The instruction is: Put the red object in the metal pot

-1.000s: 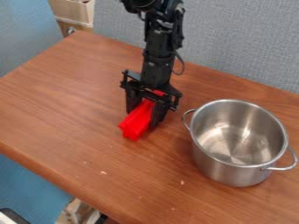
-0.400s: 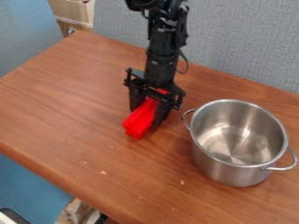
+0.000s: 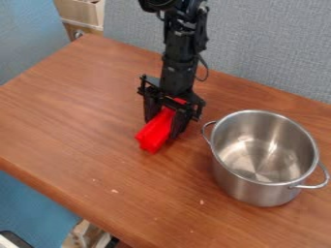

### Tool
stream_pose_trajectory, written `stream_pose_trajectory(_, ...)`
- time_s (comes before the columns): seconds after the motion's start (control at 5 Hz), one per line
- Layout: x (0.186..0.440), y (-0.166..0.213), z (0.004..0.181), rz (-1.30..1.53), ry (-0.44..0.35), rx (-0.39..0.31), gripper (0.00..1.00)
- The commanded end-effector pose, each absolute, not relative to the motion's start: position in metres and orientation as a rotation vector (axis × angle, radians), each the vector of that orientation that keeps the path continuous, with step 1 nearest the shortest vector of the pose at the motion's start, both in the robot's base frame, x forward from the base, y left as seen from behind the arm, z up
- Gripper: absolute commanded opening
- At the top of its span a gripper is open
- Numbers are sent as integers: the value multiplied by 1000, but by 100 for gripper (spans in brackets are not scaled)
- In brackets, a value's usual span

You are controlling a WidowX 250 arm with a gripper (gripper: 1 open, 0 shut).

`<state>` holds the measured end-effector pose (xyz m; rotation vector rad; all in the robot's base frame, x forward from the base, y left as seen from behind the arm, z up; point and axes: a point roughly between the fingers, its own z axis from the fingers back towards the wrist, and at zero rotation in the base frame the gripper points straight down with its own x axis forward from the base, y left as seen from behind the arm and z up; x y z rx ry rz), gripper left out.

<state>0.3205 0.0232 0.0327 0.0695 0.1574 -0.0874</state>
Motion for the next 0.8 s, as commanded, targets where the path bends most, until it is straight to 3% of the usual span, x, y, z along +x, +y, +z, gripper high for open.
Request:
stream_pose_trajectory(0.0,328,31,51,-71,89,74,0)
stream_pose_trajectory(0.6,325,29,55,-73,86,74,0)
